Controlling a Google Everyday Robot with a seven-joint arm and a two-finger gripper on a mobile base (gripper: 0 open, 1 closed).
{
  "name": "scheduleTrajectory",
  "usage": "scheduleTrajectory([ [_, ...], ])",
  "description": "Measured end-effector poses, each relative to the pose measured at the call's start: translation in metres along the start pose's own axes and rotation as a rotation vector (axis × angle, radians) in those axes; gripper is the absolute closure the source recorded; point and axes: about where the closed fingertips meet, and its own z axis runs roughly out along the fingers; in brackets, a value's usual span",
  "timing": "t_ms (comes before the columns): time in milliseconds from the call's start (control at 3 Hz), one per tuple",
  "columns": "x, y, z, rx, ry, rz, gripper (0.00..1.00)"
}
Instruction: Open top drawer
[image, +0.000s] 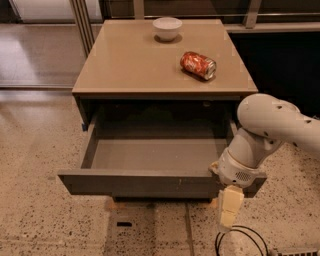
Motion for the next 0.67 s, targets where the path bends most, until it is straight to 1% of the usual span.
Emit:
scheduleTrajectory([
  [333, 0.0019, 0.0103, 0.0019, -0.028, -0.009, 0.007, 0.00],
  [667, 0.0019, 0.0103, 0.0019, -0.028, -0.009, 0.007, 0.00],
])
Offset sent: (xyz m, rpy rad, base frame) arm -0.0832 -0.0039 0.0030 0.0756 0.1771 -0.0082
